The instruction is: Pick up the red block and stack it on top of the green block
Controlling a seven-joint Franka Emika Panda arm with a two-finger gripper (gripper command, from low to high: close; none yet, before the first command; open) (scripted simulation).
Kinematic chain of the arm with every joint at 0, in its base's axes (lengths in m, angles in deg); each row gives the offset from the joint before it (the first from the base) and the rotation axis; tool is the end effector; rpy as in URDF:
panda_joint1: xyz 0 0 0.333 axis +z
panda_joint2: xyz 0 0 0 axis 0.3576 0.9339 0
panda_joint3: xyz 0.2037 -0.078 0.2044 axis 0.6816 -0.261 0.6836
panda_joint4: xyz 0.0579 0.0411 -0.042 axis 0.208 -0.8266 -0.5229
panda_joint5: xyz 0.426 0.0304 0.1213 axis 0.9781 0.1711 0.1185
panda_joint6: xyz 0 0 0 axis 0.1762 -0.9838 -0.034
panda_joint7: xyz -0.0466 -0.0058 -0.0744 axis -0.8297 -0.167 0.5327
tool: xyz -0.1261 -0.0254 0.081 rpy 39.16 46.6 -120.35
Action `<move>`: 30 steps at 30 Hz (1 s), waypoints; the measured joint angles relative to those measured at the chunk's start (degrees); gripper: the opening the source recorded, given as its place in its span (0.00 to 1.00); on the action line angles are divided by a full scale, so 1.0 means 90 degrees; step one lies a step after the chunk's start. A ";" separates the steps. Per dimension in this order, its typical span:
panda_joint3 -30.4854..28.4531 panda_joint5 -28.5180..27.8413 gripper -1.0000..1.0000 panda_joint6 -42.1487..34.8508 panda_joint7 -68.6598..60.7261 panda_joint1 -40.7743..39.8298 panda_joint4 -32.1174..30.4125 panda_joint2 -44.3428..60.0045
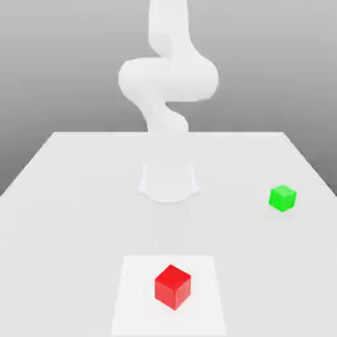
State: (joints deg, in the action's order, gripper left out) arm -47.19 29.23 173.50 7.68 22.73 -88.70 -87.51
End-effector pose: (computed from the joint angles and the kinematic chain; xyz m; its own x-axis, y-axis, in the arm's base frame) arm 0.4745 0.0006 0.6132 0.5787 -0.6495 0.4933 -0.4833 -0.7603 -0.4340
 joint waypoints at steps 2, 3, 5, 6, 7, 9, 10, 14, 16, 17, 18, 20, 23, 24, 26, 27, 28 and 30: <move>-0.0141 -0.0049 0.50 0.0257 -0.0478 0.0165 -0.0213 0.0492; -0.0223 -0.0074 0.50 0.0377 -0.0705 0.0256 -0.0314 0.0726; -0.0353 -0.0089 0.50 0.0618 -0.1179 0.0395 -0.0515 0.1189; -0.0418 -0.0092 0.50 0.0739 -0.1419 0.0463 -0.0615 0.1419; -0.0484 -0.0093 0.50 0.0860 -0.1660 0.0531 -0.0715 0.1649; -0.0634 -0.0098 0.50 0.1101 -0.2137 0.0684 -0.0915 0.2108; -0.0692 -0.0084 0.50 0.1221 -0.2389 0.0743 -0.1014 0.2339; -0.0837 0.0030 0.50 0.1700 -0.3433 0.0902 -0.1413 0.3266; -0.0887 0.0100 0.50 0.1940 -0.3966 0.0965 -0.1612 0.3731; -0.0903 0.0134 0.50 0.2059 -0.4228 0.0992 -0.1712 0.3963; -0.0909 0.0172 0.50 0.2179 -0.4497 0.1016 -0.1811 0.4196; -0.0903 0.0232 0.50 0.2419 -0.5018 0.1032 -0.2011 0.4661; -0.0774 0.0440 0.50 0.2903 -0.5493 0.0945 -0.2083 0.5356; -0.0713 0.0537 0.50 0.3090 -0.5584 0.0905 -0.2061 0.5588; -0.0575 0.0671 0.50 0.3378 -0.5698 0.0797 -0.2014 0.5934; -0.0455 0.0768 0.00 0.3613 -0.5777 0.0698 -0.1974 0.6214; -0.0455 0.0768 0.00 0.3613 -0.5777 0.0698 -0.1974 0.6214; -0.0455 0.0766 0.00 0.3607 -0.5774 0.0697 -0.1974 0.6214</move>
State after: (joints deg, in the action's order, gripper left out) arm -51.28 36.12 205.97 -44.29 29.01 -106.47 -31.59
